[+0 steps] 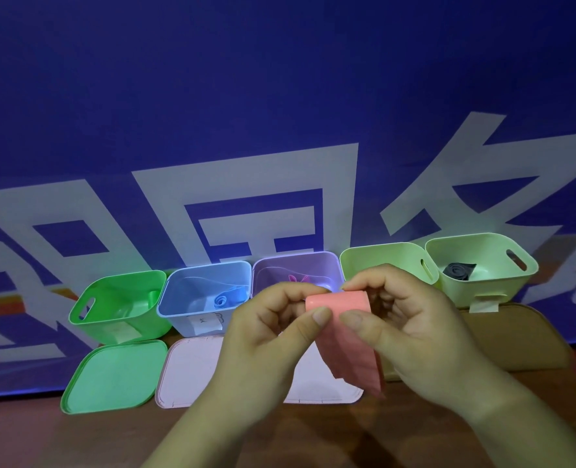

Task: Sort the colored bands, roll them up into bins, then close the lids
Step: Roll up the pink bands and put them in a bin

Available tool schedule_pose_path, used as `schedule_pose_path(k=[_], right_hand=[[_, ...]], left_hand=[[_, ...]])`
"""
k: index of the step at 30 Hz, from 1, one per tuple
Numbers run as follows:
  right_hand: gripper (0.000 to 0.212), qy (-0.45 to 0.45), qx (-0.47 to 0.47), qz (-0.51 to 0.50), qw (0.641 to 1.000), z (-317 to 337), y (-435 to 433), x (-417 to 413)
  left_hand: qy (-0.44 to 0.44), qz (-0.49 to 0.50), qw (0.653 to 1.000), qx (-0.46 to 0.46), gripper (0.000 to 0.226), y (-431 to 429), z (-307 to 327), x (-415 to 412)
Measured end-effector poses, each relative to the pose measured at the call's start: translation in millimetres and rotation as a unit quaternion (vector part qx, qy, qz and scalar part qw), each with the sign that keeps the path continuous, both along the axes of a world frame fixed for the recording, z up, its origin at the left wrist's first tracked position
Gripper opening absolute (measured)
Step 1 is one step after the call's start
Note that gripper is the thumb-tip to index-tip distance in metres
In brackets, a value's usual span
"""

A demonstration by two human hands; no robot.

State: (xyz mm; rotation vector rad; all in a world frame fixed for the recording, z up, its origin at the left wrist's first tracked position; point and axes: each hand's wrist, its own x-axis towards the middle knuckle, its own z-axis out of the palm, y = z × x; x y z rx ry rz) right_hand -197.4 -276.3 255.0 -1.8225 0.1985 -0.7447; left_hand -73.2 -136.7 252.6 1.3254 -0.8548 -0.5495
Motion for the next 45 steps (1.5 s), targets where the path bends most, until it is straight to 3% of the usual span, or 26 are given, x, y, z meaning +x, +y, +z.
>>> schedule_pose_path(k=[8, 15, 21, 29, 34, 45], right_hand=[[0.031, -0.022, -0.050, -0.020, 0.998, 3, -3, -2], [0.024, -0.011, -0.115, -0.065, 0.991, 6, -4, -2], [0.026, 0.002, -0.099, -0.074, 0.992, 4, -3, -1], [0.027, 0.018, -0.099, -0.098, 0.990, 6, -3, 2], [0.029, 0.019, -0.085, -0.109, 0.990, 10, -2, 3], [0.026, 0.018, -0.015, -0.061, 0.998, 4, -4, 5]], left_hand=[[0.030, -0.018, 0.999, 0.001, 0.015, -3, 3, -4], [-0.037, -0.024, 0.999, 0.023, 0.016, -3, 9, -7], [-0.060, -0.022, 0.997, 0.034, 0.013, -2, 11, -6], [-0.068, -0.024, 0.997, 0.001, 0.027, -3, 4, -6], [-0.122, -0.006, 0.993, -0.005, 0.029, -3, 3, -6], [-0.059, -0.005, 0.998, -0.001, 0.028, -4, -2, -2]])
